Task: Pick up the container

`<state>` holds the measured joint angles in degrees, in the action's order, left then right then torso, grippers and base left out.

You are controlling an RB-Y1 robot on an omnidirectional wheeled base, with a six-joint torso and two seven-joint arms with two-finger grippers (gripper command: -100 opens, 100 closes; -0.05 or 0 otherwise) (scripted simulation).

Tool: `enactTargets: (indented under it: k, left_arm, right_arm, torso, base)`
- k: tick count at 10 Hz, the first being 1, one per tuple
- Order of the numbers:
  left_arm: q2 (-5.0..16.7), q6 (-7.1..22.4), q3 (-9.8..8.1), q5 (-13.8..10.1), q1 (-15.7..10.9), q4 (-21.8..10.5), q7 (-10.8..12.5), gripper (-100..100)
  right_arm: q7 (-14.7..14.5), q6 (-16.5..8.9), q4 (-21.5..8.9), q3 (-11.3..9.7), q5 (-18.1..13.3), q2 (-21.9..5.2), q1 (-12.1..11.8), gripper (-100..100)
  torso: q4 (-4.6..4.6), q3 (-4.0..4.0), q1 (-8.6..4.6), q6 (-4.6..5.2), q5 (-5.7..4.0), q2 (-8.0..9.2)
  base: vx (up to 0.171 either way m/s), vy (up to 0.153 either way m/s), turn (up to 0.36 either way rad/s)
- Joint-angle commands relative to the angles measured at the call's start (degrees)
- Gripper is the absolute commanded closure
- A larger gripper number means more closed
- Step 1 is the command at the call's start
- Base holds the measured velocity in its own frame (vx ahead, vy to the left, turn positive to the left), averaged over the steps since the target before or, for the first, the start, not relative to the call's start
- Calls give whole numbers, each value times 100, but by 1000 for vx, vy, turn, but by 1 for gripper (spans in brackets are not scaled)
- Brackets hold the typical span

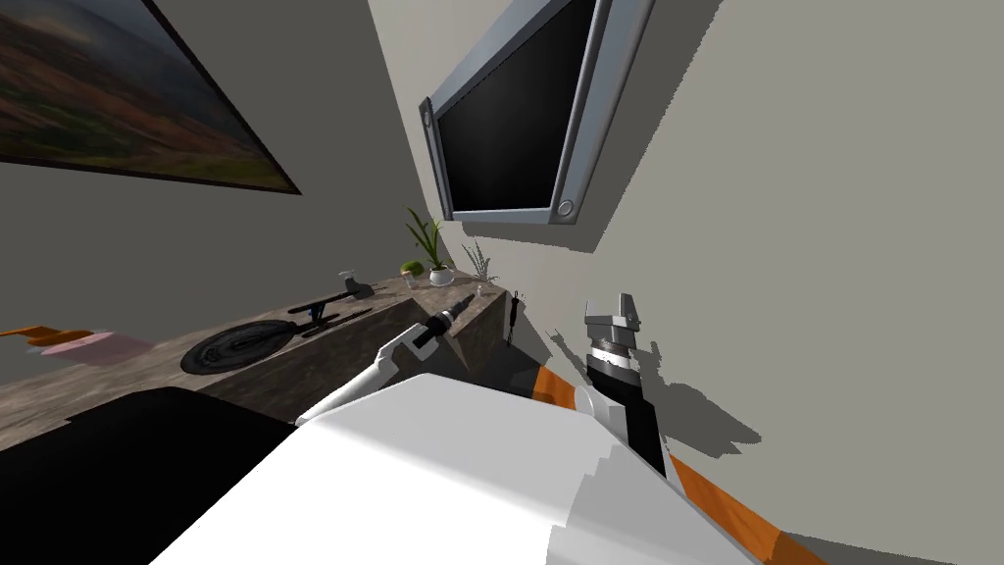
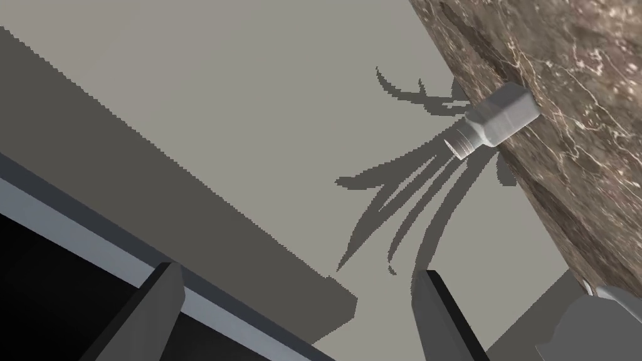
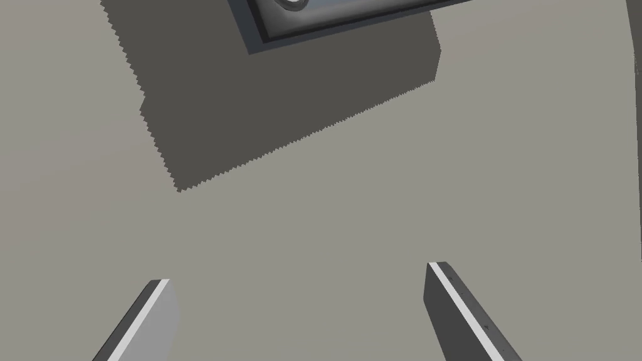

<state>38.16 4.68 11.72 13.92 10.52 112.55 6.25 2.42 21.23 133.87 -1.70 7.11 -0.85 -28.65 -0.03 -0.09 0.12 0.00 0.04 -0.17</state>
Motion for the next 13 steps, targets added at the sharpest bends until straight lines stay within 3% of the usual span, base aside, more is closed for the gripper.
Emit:
enactTargets:
  k: [1,5,6,11,13]
  left_arm:
    - [282,180,97,45,-54,-213,-7,-100]
    - [901,542,378,86,-274,-808,-51,-100]
    - [901,542,378,86,-274,-808,-51,-100]
    - [1501,811,684,23,-446,-1439,-134,-100]
    - [1591,844,736,1,-468,-1543,-152,-100]
  right_arm:
    - [0,0,0,0,0,0,0,0]
    - [0,0,0,0,0,0,-1,0]
    - [0,0,0,0,0,0,-1,0]
    - [0,0,1,0,0,0,-2,0]
    - [0,0,1,1,0,0,-2,0]
  torso:
    - [0,0,0,0,0,0]
    - [-5,-12,1,0,0,-21]
    - [-6,-17,-2,-2,0,-30]
    - [-10,-25,-7,-4,-2,-42]
    - [-9,-22,-7,-4,-1,-36]
  base:
    - [49,18,-180]
    - [82,21,-168]
    - [82,12,-30]
    - [117,11,-140]
    - [89,9,-60]
